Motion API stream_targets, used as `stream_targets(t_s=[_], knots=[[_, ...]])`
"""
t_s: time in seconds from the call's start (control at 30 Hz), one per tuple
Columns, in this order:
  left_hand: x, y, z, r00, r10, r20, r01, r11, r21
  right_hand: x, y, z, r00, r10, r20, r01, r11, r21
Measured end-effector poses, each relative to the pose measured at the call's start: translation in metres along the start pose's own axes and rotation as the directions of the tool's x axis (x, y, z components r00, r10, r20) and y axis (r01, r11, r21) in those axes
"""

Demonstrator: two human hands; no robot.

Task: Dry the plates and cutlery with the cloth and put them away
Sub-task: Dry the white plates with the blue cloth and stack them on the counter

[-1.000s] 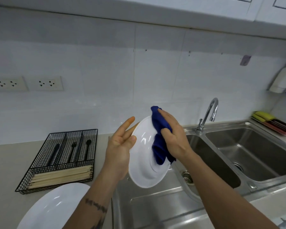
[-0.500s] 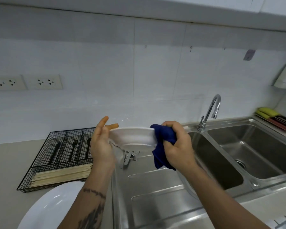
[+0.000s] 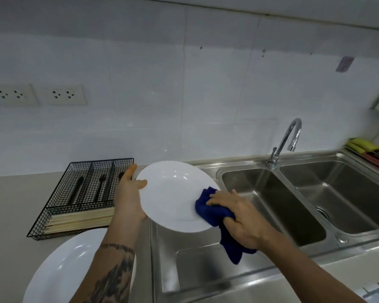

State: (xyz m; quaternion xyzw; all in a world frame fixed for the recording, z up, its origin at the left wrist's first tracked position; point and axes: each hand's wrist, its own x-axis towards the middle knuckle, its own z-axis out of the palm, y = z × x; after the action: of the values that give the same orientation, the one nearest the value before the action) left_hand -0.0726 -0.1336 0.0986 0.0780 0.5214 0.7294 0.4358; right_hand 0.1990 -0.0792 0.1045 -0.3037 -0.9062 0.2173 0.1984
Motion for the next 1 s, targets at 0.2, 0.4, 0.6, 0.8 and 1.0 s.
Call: stream_targets(t_s=[0.2,0.4,0.6,0.8,1.0], knots=[[-0.018,-0.022,0.008,0.988,-0.014,0.156,0.025,0.997,-0.069,0.019,-0.005,0.009,0.979,0.201,0.04,-0.201,0.98,-0.005],[-0.02,-0.037,0.014,0.969,-0.018,0.245,0.049,0.992,-0.12,0.035,-0.045,0.043,0.979,0.199,0.051,-0.205,0.967,0.15],[-0.013,-0.019,-0.029,0.977,0.089,0.195,-0.043,0.973,-0.229,0.026,-0.058,0.067,0.982,-0.043,0.182,0.025,0.995,0.1],[-0.028,-0.012,-0.115,0.99,0.144,0.004,-0.137,0.95,-0.282,0.028,-0.041,0.093,0.971,-0.174,0.164,0.18,0.983,-0.024],[-0.057,-0.014,-0.2,0.955,0.197,-0.222,-0.248,0.94,-0.235,0.038,-0.065,0.115,0.996,-0.081,-0.042,0.089,0.961,0.26]])
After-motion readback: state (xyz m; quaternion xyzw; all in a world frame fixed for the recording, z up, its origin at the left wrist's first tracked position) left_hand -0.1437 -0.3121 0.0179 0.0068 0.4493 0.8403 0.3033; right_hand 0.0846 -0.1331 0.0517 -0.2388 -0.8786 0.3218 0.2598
